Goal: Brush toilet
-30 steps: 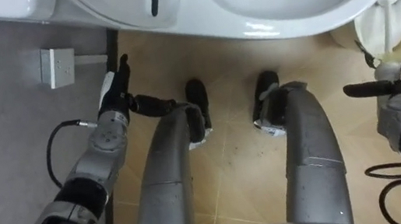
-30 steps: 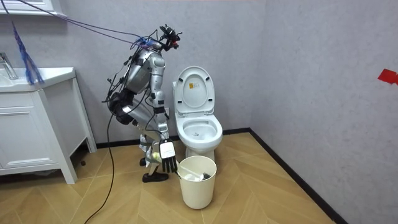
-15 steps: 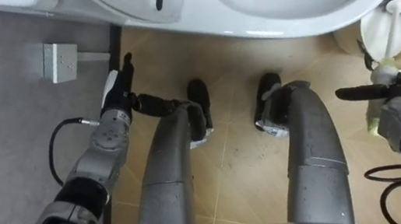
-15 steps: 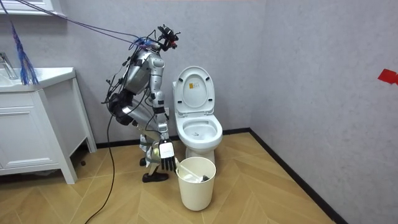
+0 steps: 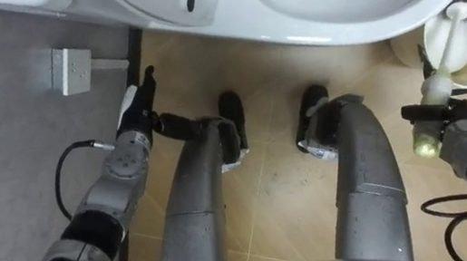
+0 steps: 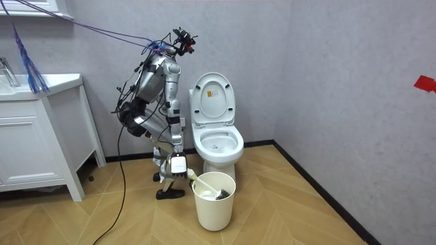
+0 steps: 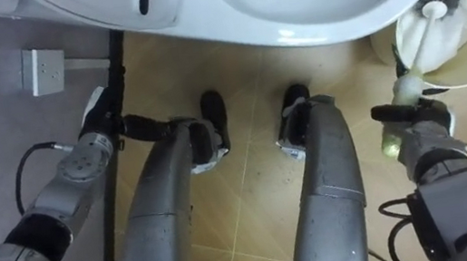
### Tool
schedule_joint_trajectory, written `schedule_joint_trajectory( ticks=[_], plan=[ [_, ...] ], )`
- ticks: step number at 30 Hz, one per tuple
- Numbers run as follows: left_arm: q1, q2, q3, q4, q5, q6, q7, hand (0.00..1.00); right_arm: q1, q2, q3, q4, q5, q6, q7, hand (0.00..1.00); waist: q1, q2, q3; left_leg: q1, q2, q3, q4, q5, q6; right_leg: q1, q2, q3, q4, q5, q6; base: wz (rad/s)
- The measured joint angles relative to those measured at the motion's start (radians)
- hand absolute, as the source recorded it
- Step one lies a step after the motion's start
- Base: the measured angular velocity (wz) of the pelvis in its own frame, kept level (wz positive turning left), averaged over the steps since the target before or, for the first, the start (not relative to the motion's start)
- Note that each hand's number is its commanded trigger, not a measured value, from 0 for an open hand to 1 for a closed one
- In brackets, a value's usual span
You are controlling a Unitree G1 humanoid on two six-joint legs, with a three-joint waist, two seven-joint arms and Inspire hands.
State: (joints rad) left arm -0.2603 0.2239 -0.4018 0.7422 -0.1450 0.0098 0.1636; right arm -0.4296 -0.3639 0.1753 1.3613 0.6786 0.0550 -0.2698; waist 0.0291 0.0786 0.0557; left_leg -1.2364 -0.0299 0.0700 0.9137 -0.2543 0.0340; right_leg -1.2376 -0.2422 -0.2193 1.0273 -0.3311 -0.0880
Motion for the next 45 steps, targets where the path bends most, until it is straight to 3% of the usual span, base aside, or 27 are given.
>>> schedule_joint_trajectory(
  ticks=[9, 14, 21, 26, 30, 34, 40, 42, 43, 45],
  plan=[
    [0.007, -0.001, -0.017, -0.012, -0.003, 0.007, 0.002, 0.00, 0.020, 0.021, 0.001, 0.003, 0.153, -0.001, 0.024, 1.00, 0.000, 0.000, -0.0006, 0.049, 0.001, -0.007, -0.003, 0.000, 0.000, 0.055, 0.010, -0.006, -0.010, 0.000, 0.001, 0.00],
    [0.047, -0.001, -0.030, -0.038, -0.005, 0.006, 0.009, 0.00, 0.056, 0.033, -0.001, 0.001, 0.237, 0.001, 0.055, 1.00, -0.017, 0.000, -0.0015, 0.110, 0.004, -0.017, -0.022, -0.001, 0.001, 0.128, 0.015, -0.020, -0.045, 0.003, 0.006, -0.01],
    [0.086, -0.007, -0.047, -0.016, -0.010, 0.007, -0.001, 0.00, 0.103, 0.051, -0.001, 0.008, 0.393, 0.003, 0.100, 1.00, -0.028, -0.003, -0.0040, 0.247, 0.003, -0.014, -0.104, 0.008, 0.009, 0.263, 0.035, -0.015, -0.138, 0.029, 0.032, -0.06],
    [0.147, -0.007, -0.042, -0.006, -0.020, 0.006, -0.009, 0.00, 0.125, 0.065, -0.004, 0.042, 0.436, 0.003, 0.122, 1.00, -0.041, -0.014, -0.0096, 0.390, 0.003, -0.009, -0.189, 0.014, 0.012, 0.402, 0.052, -0.014, -0.227, 0.041, 0.051, -0.06],
    [0.188, -0.003, -0.033, 0.003, -0.019, 0.007, -0.032, 0.00, 0.166, 0.087, -0.034, 0.042, 0.492, 0.005, 0.125, 1.00, -0.054, -0.042, -0.0185, 0.506, 0.003, -0.016, -0.246, 0.014, 0.012, 0.523, 0.062, -0.021, -0.292, 0.046, 0.060, 0.00],
    [0.221, 0.000, -0.009, 0.005, -0.018, 0.006, -0.062, 0.00, 0.200, 0.106, -0.092, 0.046, 0.547, 0.006, 0.132, 1.00, -0.059, -0.071, -0.0190, 0.613, 0.007, -0.018, -0.284, 0.008, 0.011, 0.636, 0.072, -0.031, -0.342, 0.047, 0.068, 0.00],
    [0.284, -0.004, 0.072, 0.040, -0.019, 0.002, -0.094, 0.00, 0.260, 0.114, -0.149, 0.040, 0.572, 0.006, 0.128, 1.00, -0.058, -0.088, -0.0242, 0.766, 0.017, -0.023, -0.355, 0.005, 0.010, 0.803, 0.097, -0.035, -0.442, 0.057, 0.084, -0.01],
    [0.320, -0.006, 0.110, 0.051, -0.018, 0.002, -0.101, 0.00, 0.290, 0.115, -0.170, 0.035, 0.573, 0.002, 0.128, 1.00, -0.055, -0.090, -0.0302, 0.815, 0.020, -0.022, -0.388, 0.006, 0.009, 0.858, 0.109, -0.038, -0.488, 0.068, 0.088, -0.06],
    [0.338, -0.008, 0.141, 0.059, -0.018, 0.001, -0.109, 0.00, 0.307, 0.116, -0.181, 0.034, 0.568, -0.001, 0.127, 1.00, -0.051, -0.093, -0.0381, 0.840, 0.027, -0.022, -0.407, 0.007, 0.009, 0.884, 0.113, -0.040, -0.513, 0.073, 0.092, 0.00],
    [0.369, -0.009, 0.187, 0.066, -0.019, -0.008, -0.111, 0.00, 0.335, 0.120, -0.202, 0.029, 0.549, -0.004, 0.117, 1.00, -0.053, -0.095, -0.0402, 0.884, 0.032, -0.022, -0.437, 0.008, 0.009, 0.938, 0.127, -0.048, -0.568, 0.090, 0.095, -0.02]
  ],
)
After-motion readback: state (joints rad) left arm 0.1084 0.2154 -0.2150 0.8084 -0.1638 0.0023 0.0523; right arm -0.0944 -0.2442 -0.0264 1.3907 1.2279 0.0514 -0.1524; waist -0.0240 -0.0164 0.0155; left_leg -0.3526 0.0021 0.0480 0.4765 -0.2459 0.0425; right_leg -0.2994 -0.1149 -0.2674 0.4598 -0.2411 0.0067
